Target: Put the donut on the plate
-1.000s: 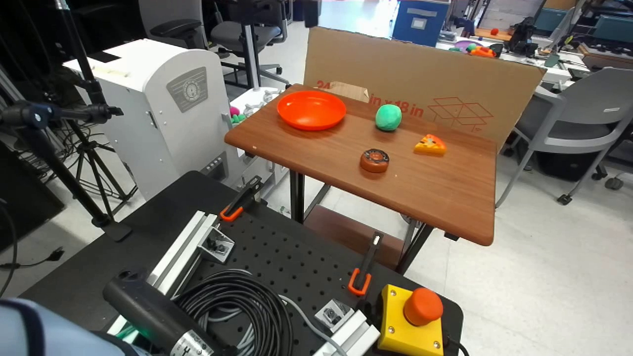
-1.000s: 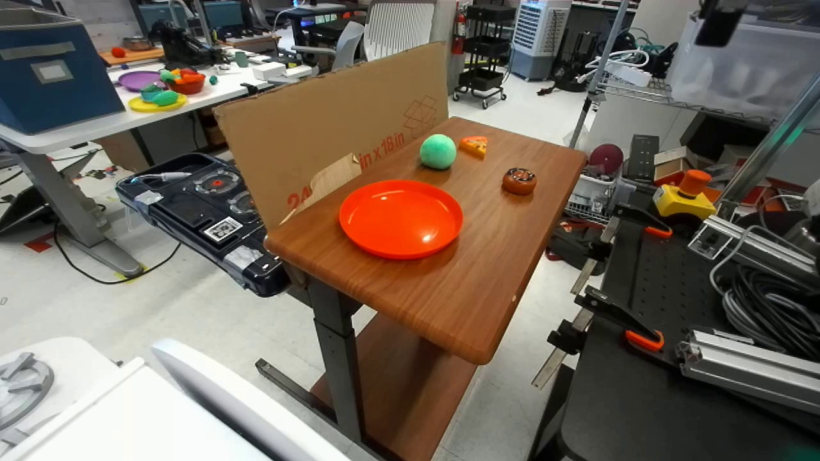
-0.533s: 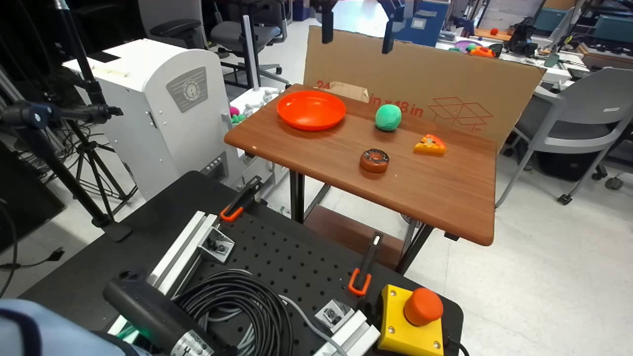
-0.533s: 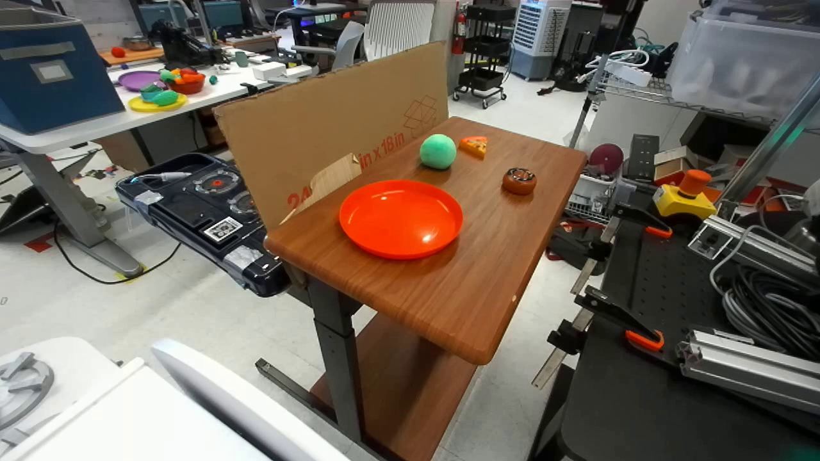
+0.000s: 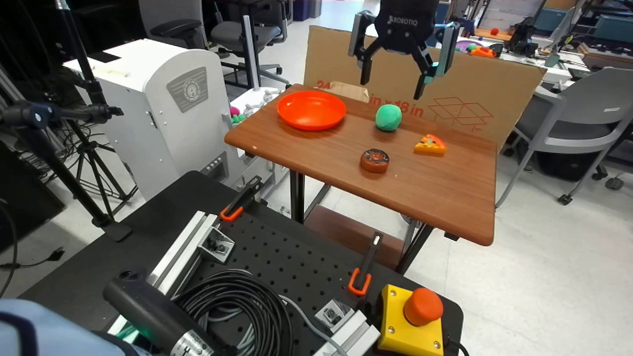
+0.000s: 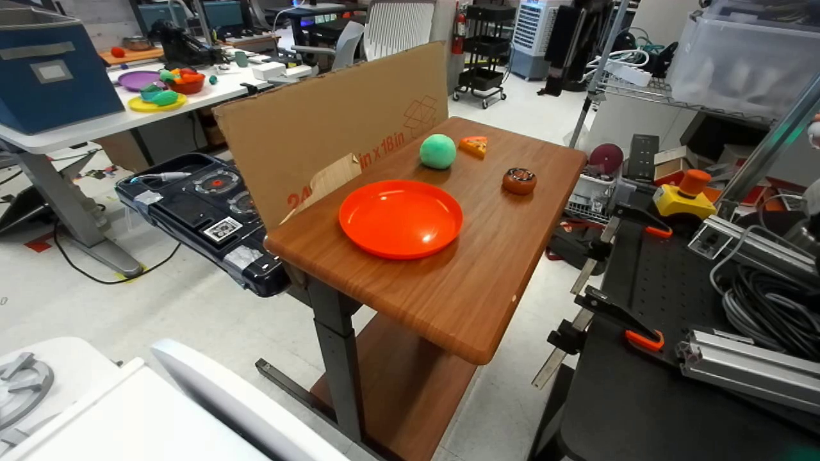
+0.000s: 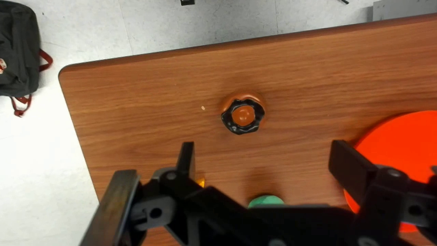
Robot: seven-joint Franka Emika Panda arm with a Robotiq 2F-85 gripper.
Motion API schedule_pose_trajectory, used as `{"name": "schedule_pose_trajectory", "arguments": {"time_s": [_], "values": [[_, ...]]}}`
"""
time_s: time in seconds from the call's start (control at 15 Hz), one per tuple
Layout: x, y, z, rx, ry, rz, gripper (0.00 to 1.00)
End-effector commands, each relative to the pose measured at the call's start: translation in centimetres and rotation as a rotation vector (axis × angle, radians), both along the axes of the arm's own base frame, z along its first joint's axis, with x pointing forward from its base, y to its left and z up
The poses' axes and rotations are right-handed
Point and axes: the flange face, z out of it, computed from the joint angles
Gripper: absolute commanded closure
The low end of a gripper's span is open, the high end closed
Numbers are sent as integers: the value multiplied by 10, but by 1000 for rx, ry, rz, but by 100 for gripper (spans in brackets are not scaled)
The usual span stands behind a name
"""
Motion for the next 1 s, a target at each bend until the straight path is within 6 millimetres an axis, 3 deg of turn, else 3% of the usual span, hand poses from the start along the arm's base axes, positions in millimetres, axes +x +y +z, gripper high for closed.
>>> {"name": "schedule_pose_trajectory", "arguments": {"time_s": [0.0, 0.53, 0.93], "values": [[33, -13, -34, 18, 18, 16, 0], [67, -12, -106, 28, 131, 25, 0], [74, 1, -146, 17, 195, 55, 0]]}}
